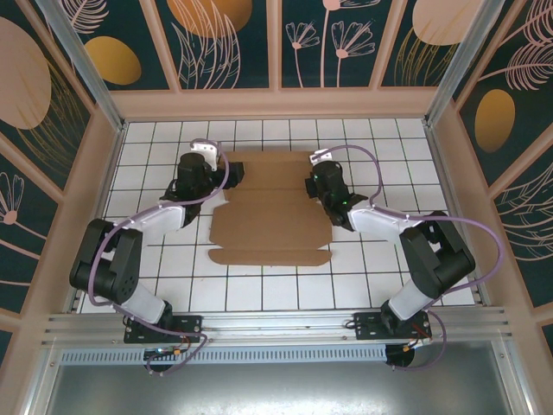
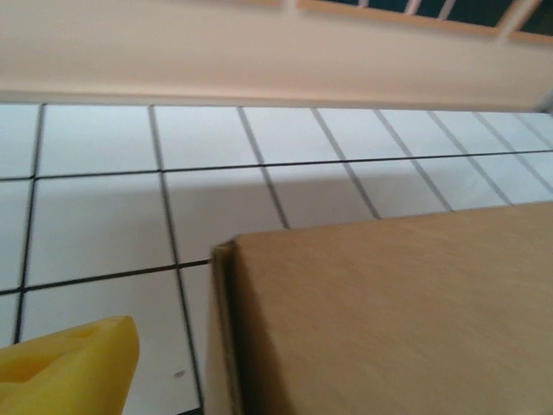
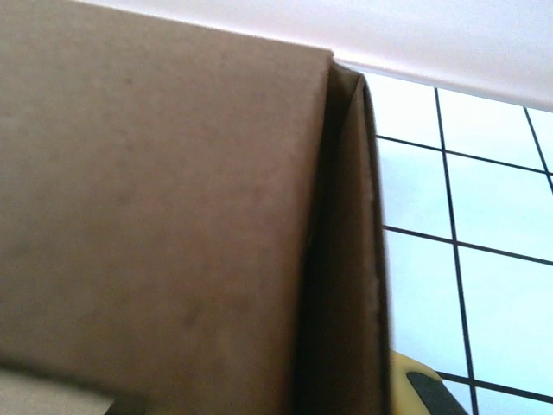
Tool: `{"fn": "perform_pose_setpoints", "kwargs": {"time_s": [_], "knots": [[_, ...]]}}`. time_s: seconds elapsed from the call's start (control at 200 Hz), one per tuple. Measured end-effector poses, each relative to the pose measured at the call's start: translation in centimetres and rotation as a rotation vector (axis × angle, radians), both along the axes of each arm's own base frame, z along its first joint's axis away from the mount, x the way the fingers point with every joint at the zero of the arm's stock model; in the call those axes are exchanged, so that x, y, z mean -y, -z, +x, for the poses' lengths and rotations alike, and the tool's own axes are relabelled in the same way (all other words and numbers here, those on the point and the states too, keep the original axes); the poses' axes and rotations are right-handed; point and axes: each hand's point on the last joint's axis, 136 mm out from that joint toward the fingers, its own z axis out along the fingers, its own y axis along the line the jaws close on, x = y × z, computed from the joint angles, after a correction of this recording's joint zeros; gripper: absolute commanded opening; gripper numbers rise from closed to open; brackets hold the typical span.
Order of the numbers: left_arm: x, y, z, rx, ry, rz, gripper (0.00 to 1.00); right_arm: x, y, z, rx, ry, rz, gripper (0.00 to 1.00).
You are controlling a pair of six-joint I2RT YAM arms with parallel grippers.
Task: Fold the paper box
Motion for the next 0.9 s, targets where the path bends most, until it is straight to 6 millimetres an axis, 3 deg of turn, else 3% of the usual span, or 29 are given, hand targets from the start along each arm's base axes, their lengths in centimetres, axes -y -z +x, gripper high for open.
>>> {"fn": "perform_pose_setpoints", "kwargs": {"time_s": [0.25, 0.41, 0.611, 0.721, 0.901], "knots": [[1.1, -1.9, -1.4, 0.021, 0.087, -0.031, 0.84, 1.3, 0.7, 0.1, -0.011, 0.028, 0.008, 0.0], [0.3, -4.3, -2.9, 0.074, 0.063, -0.057, 0.95, 1.7, 1.5, -0.2, -0.006, 0.031, 0.027, 0.0], [-0.2, -7.2, -0.9, 0.084, -0.013, -0.145, 0.86, 3.1, 2.7, -0.5, 0.012, 0.059, 0.041, 0.0], [0.7, -6.1, 0.6, 0.016, -0.006, -0.208, 0.8, 3.2, 2.8, -0.6, 0.029, 0.061, 0.055, 0.0], [2.4, -0.4, 1.2, -0.172, 0.025, -0.279, 0.71, 3.3, 2.3, -0.4, 0.069, 0.071, 0.071, 0.0]]}}
